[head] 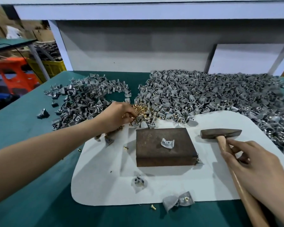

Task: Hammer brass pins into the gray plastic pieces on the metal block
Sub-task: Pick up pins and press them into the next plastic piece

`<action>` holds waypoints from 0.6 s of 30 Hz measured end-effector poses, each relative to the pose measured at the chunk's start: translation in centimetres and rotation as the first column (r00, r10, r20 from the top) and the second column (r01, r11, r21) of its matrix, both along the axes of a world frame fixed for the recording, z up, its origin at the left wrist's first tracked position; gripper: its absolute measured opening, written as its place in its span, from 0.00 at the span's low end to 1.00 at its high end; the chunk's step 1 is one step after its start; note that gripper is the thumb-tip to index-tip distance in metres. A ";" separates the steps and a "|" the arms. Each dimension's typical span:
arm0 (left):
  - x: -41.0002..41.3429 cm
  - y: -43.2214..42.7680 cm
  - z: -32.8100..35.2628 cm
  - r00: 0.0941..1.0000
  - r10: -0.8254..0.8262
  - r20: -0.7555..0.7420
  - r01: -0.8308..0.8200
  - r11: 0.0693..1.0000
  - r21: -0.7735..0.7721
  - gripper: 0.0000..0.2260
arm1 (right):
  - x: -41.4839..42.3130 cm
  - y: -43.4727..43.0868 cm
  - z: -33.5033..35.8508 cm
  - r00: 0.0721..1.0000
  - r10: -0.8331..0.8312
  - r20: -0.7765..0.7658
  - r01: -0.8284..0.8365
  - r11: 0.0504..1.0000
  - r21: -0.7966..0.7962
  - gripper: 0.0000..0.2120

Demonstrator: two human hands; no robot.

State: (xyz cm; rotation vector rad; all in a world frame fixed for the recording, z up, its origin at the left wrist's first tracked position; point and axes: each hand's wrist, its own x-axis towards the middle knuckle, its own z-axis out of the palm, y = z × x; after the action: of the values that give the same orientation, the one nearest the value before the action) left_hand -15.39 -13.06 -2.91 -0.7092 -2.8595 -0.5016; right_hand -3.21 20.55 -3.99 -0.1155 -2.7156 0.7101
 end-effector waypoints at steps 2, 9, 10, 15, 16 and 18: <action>-0.4 -0.1 -0.3 0.999 -0.030 -0.042 0.031 0.999 0.020 0.07 | 0.0 0.0 0.0 1.000 0.002 -0.002 -0.002 1.000 -0.002 0.14; 0.6 0.0 0.4 0.998 -0.020 -0.063 0.021 1.000 0.010 0.09 | -0.1 0.2 -0.3 1.000 0.003 -0.025 -0.003 1.000 -0.022 0.15; 1.1 0.2 0.8 0.998 0.025 -0.059 -0.020 0.996 0.087 0.10 | -0.1 0.2 -0.2 0.998 -0.014 -0.055 0.012 0.999 -0.034 0.16; 6.2 3.4 4.8 0.994 -0.053 0.094 -0.030 0.701 0.712 0.10 | 1.6 -1.9 2.4 0.919 0.098 -0.381 -0.173 0.970 -0.168 0.11; 7.4 4.4 5.4 0.978 -0.164 0.129 0.000 0.620 0.784 0.11 | 2.0 -3.0 3.1 0.900 0.178 -0.397 -0.283 0.932 -0.224 0.08; 9.2 6.2 5.9 0.914 -0.366 0.177 0.008 0.452 0.892 0.11 | 2.7 -5.7 4.6 0.873 0.297 -0.387 -0.456 0.779 -0.430 0.08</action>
State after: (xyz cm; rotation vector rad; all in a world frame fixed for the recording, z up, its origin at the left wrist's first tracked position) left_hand -6.14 -6.88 3.02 -0.7412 -2.1897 -2.1293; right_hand -0.55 14.83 0.60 0.4084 -2.2073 1.4343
